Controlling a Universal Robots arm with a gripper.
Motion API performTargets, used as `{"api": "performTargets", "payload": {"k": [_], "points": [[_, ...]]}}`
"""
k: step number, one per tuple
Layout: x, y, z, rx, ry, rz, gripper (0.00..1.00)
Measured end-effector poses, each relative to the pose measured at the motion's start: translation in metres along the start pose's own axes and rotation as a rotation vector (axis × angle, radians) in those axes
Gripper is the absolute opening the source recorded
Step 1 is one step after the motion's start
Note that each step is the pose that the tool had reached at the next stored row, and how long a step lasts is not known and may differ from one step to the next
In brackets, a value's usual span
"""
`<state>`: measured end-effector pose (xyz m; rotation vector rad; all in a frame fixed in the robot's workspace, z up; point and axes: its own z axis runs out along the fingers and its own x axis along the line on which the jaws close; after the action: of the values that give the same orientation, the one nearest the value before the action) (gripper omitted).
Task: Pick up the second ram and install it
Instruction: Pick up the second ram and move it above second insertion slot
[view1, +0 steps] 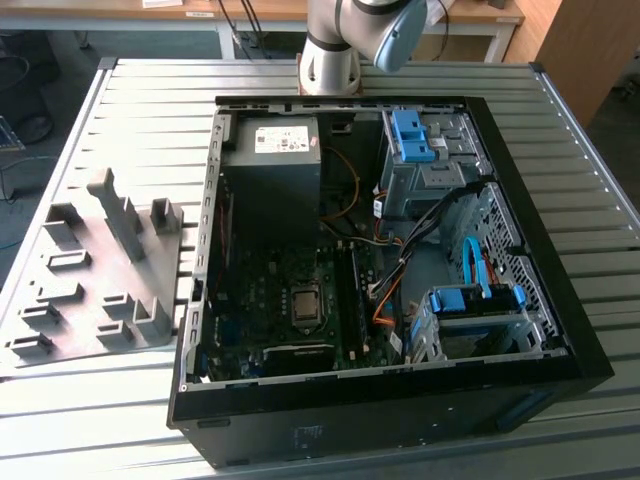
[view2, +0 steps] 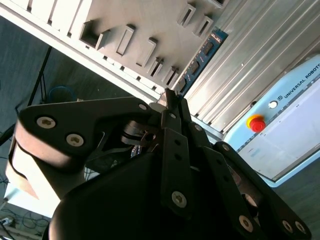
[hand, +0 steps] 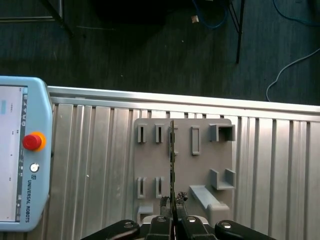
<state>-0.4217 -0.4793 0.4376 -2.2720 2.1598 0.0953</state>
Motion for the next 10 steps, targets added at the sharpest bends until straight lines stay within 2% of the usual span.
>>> {"api": "performTargets", "payload": {"k": [2, 10], "points": [[0.0004, -0.0064, 0.0001, -0.0001, -0.0002, 0.0, 0.14], [0.0023, -0.0428, 0.0011, -0.0006, -0.0003, 0.0, 0.14]]}}
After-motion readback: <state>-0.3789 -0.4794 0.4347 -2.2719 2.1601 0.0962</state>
